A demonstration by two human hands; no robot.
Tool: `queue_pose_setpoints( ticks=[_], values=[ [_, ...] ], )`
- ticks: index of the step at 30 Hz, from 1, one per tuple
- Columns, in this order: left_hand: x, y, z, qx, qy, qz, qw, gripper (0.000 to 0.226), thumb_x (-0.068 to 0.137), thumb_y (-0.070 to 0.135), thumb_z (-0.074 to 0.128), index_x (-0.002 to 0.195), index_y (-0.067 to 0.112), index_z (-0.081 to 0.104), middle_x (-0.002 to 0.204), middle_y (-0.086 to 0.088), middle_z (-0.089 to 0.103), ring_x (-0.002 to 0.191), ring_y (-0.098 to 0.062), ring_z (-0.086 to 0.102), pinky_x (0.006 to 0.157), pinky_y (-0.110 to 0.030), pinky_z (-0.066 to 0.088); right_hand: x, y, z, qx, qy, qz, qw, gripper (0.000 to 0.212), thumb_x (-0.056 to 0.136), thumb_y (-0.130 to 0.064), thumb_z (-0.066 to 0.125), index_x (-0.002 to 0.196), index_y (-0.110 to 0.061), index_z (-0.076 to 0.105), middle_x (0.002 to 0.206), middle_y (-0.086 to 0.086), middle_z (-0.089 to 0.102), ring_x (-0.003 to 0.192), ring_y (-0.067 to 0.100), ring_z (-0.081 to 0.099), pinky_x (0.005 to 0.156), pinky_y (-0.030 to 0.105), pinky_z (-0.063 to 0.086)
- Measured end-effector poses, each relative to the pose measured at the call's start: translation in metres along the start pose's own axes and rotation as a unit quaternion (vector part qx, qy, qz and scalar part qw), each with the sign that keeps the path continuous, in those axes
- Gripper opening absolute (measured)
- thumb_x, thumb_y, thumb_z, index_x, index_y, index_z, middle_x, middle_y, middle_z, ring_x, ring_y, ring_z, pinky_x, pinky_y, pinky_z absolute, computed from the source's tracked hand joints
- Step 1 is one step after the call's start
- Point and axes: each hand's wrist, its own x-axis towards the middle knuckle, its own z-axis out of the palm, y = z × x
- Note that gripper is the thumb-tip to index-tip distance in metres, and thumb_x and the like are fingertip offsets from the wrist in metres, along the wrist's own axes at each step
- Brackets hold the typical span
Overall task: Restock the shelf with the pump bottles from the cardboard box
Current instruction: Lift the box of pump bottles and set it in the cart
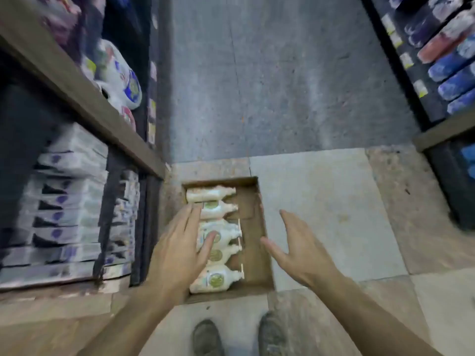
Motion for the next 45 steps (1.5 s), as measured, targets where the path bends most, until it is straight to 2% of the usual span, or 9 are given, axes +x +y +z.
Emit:
queue_pose_setpoints(
  ticks=[5,11,15,19,23,34,39,42,45],
  values=[
    [-0.02,-0.105,0.161,0.037,-0.09,-0.026,0.995,0.054,0.087,0.025,0.063,0.136,0.007,0.048,0.14,-0.013,0.051,0.128,-0.03,0.05,0.1,-0.045,0.048,0.081,0.084,0.145,-0.022,-0.054,0.046,0.997,0.071,0.097,-0.051,0.049,0.154,-0.019,0.02,0.157,0.002,0.031,0.142,0.02,0.031,0.109,0.036,0.032],
    [-0.037,-0.197,0.269,0.038,-0.12,-0.16,0.979,0.062,0.096,0.026,0.045,0.151,0.021,0.017,0.159,-0.01,0.02,0.134,-0.037,0.038,0.102,-0.054,0.041,0.167,0.146,0.257,-0.008,0.026,0.084,0.996,0.085,0.093,-0.039,0.062,0.157,-0.025,0.008,0.152,0.011,0.037,0.131,0.036,0.047,0.103,0.049,0.043],
    [-0.039,-0.218,0.304,0.018,-0.15,-0.145,0.978,0.075,0.095,0.028,0.044,0.151,0.031,-0.005,0.13,-0.015,0.055,0.093,-0.037,0.062,0.081,-0.05,0.052,0.181,0.161,0.292,-0.018,0.052,0.062,0.997,0.095,0.094,-0.024,0.063,0.156,-0.031,-0.009,0.145,0.015,0.046,0.114,0.041,0.057,0.094,0.052,0.049],
    [-0.034,-0.22,0.324,-0.031,-0.128,-0.18,0.975,0.084,0.095,0.024,0.049,0.147,0.037,-0.016,0.125,-0.012,0.059,0.098,-0.032,0.062,0.084,-0.054,0.053,0.183,0.164,0.31,-0.023,0.084,0.072,0.994,0.097,0.094,-0.008,0.06,0.156,-0.027,-0.012,0.129,0.018,0.054,0.08,0.025,0.05,0.074,0.042,0.045],
    [-0.023,-0.22,0.335,-0.041,-0.118,-0.241,0.963,0.097,0.091,0.018,0.054,0.142,0.041,-0.025,0.102,-0.013,0.066,0.087,-0.033,0.063,0.078,-0.054,0.053,0.187,0.169,0.314,-0.027,0.096,0.081,0.992,0.095,0.094,0.0,0.055,0.156,-0.026,-0.013,0.079,0.01,0.053,0.057,0.015,0.045,0.059,0.034,0.036],
    [-0.043,-0.184,0.282,-0.11,-0.089,-0.233,0.962,0.08,0.095,0.013,0.046,0.151,0.028,-0.008,0.081,-0.013,0.066,0.069,-0.027,0.063,0.07,-0.048,0.056,0.162,0.158,0.245,-0.001,0.118,0.01,0.993,0.092,0.087,0.005,0.059,0.159,-0.023,0.008,0.069,0.001,0.05,0.058,0.004,0.044,0.055,0.027,0.039],
    [-0.051,-0.122,0.188,-0.139,-0.081,-0.229,0.96,0.078,0.095,0.011,0.049,0.152,0.026,-0.001,0.08,-0.007,0.066,0.066,-0.019,0.063,0.065,-0.038,0.054,0.103,0.135,0.164,0.006,0.11,0.018,0.994,0.093,0.088,0.004,0.06,0.159,-0.027,0.007,0.069,0.002,0.054,0.059,0.007,0.048,0.054,0.027,0.039],
    [-0.045,-0.072,0.111,-0.108,-0.06,-0.203,0.971,0.076,0.093,0.008,0.053,0.153,0.02,0.007,0.061,0.012,0.048,0.055,0.0,0.047,0.049,-0.018,0.034,0.062,0.114,0.091,0.014,0.127,0.014,0.992,0.095,0.089,0.003,0.06,0.159,-0.031,0.005,0.075,0.005,0.059,0.058,0.008,0.05,0.059,0.031,0.045],
    [-0.032,-0.023,0.024,-0.084,-0.058,-0.181,0.978,0.076,0.091,0.009,0.052,0.153,0.021,0.009,0.067,0.001,0.058,0.055,-0.009,0.05,0.051,-0.027,0.03,0.02,0.085,0.001,0.016,0.147,0.014,0.989,0.093,0.09,0.001,0.06,0.158,-0.034,0.007,0.068,0.003,0.057,0.055,0.012,0.05,0.059,0.032,0.044]
  ],
)
